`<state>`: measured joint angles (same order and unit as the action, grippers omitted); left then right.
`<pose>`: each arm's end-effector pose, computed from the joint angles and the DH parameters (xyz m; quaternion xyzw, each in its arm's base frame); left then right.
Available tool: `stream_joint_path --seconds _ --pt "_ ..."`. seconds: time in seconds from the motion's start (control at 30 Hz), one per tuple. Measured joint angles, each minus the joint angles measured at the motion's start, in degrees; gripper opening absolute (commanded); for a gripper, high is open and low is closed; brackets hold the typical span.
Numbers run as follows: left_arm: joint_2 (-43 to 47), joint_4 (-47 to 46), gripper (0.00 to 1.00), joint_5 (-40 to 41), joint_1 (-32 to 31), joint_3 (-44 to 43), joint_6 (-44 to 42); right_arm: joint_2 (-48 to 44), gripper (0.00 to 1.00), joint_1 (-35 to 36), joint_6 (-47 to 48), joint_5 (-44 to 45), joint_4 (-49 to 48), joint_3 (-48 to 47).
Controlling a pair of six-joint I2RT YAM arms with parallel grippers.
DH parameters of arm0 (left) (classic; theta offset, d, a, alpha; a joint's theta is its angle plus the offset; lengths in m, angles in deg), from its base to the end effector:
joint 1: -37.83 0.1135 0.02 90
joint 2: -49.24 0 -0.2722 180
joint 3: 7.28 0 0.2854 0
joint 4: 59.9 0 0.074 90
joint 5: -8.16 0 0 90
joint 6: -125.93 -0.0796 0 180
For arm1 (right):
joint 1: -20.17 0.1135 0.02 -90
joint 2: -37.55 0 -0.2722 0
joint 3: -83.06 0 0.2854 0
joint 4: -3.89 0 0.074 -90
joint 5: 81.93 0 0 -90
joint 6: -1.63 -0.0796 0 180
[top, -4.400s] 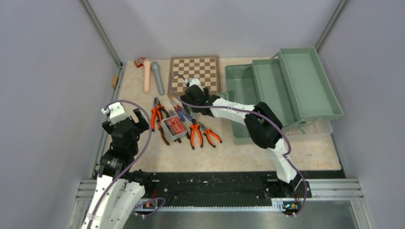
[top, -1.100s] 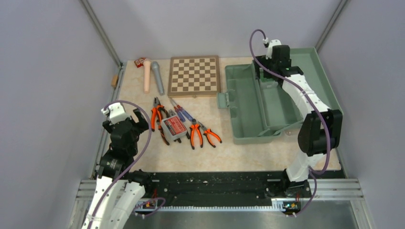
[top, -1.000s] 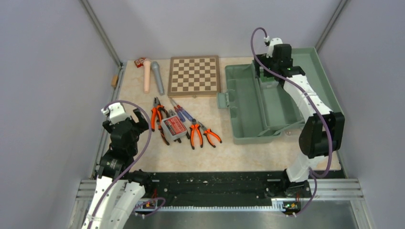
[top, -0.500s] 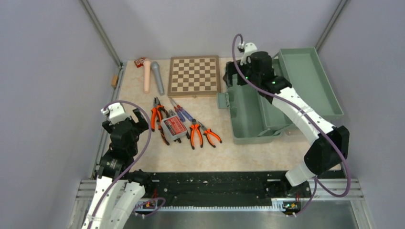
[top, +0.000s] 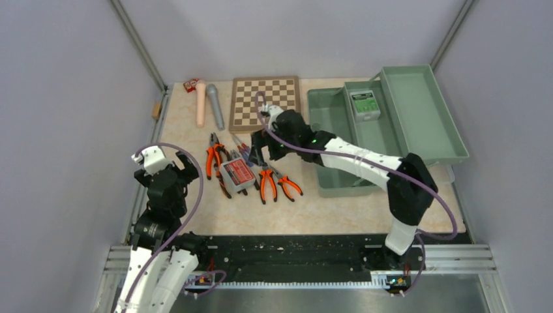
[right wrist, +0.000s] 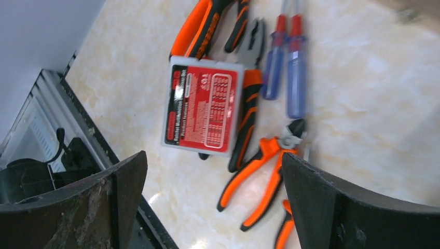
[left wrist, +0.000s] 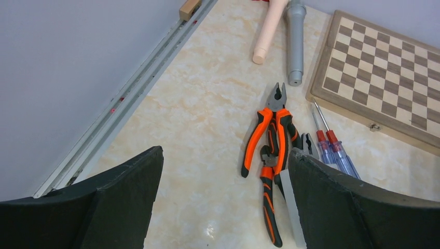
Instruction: Pack the tool kit
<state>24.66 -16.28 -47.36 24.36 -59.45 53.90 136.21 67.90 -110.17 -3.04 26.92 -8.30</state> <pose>0.1657 0.0066 0.3204 -0.2081 0.7553 0.0722 0.6172 0.3084 0.3621 0.2695 -0.2406 0.8306 0.3513 0.3589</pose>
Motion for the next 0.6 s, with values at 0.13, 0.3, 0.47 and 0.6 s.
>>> stream_joint_path --seconds 0.13,0.3,0.47,0.6 --pt "1.36 -0.04 0.94 1.07 0.00 0.09 0.07 6.56 0.99 4.28 -2.62 0.37 -0.11 -1.75" --pt "1.73 -0.07 0.94 1.31 0.00 0.11 0.07 11.65 0.99 7.17 -4.66 3.23 -0.31 -4.50" --pt "1.73 -0.07 0.94 1.20 0.00 0.15 0.07 16.11 0.99 8.15 -5.44 5.73 -1.22 -9.22" --pt "1.73 -0.07 0.94 1.18 0.00 0.20 0.07 20.02 0.99 8.66 -5.42 7.96 -1.46 -13.03"
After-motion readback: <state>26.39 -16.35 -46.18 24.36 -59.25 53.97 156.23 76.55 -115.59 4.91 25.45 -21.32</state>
